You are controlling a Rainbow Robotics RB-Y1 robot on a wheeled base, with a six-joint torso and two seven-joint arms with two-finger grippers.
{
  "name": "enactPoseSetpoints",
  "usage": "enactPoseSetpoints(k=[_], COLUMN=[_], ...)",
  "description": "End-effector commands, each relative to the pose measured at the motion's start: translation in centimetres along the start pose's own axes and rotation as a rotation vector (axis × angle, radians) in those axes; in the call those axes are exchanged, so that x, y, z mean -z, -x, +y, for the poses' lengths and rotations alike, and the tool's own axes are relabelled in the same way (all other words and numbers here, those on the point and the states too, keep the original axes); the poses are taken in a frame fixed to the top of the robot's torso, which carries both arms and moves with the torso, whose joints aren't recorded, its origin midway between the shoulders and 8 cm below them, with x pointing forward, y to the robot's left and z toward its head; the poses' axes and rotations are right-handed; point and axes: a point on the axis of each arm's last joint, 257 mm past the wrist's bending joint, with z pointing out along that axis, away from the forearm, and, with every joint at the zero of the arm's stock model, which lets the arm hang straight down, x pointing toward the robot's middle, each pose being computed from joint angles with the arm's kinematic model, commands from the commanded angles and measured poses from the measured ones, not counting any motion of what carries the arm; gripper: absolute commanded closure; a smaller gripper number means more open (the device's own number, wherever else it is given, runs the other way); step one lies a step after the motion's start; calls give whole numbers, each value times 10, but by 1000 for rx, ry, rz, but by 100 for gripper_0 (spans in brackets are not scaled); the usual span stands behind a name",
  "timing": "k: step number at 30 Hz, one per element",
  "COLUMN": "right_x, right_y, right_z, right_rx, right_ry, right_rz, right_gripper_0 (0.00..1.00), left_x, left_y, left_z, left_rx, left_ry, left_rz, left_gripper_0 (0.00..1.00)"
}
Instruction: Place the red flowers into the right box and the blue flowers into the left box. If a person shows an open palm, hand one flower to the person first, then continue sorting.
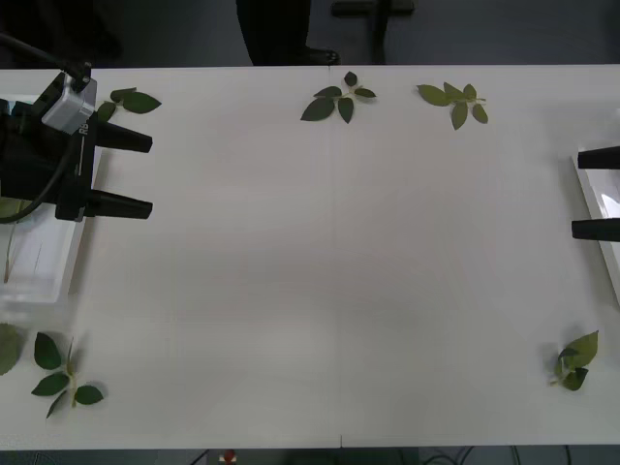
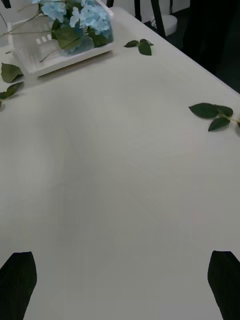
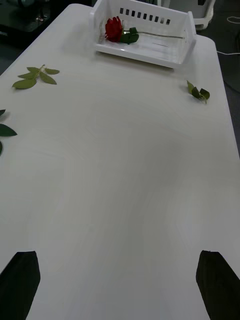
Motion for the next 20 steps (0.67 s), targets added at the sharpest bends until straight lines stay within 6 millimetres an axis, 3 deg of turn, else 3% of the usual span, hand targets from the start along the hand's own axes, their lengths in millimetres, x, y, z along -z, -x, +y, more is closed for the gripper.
enactPoseSetpoints(k=[1, 6, 20], right_x=[17, 27, 27], right_y=[-8, -14, -12], right_z=[-8, -9, -8], right_rx=[-14, -16, -13], right_ry=[2, 10, 15], right_rz=[51, 90, 91], right_gripper_0=[0, 0, 0], left_x=[15, 15, 15], left_y=[12, 11, 11], left_z=[10, 11, 11], left_rx=[-90, -83, -83], left_ry=[27, 29, 29], left_rz=[19, 20, 20], left_gripper_0=[9, 10, 9])
